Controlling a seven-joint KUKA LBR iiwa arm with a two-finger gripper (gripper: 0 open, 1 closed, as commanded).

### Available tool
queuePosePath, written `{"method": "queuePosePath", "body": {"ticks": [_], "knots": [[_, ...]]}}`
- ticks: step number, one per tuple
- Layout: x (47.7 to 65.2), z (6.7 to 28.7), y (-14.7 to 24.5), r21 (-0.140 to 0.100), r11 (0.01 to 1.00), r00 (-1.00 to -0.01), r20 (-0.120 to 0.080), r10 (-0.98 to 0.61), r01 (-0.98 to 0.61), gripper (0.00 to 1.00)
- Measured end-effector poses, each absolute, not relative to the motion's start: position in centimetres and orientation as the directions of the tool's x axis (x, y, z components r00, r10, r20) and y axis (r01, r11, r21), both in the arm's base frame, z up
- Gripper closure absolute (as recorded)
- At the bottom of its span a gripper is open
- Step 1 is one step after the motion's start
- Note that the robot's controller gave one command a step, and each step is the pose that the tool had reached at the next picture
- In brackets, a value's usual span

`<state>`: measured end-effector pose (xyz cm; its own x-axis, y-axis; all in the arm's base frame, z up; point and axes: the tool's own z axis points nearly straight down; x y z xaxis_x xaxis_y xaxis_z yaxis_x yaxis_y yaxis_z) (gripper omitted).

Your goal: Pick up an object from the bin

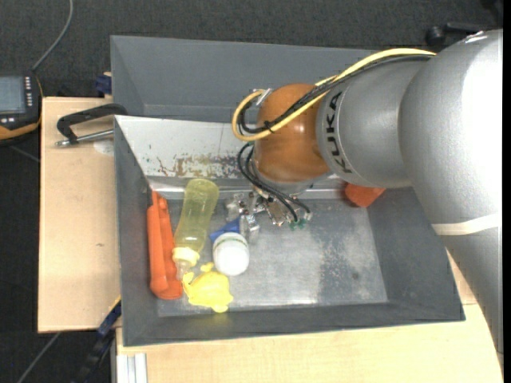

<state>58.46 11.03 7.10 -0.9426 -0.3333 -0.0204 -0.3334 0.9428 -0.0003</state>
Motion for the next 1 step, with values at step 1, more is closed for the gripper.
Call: {"method": "queuePosePath", "body": {"ticks": [1], "knots": [[59.50, 7.27, 10.65, 0.000, 0.947, -0.947, -0.021, -0.321, -0.321, 1.00]]}}
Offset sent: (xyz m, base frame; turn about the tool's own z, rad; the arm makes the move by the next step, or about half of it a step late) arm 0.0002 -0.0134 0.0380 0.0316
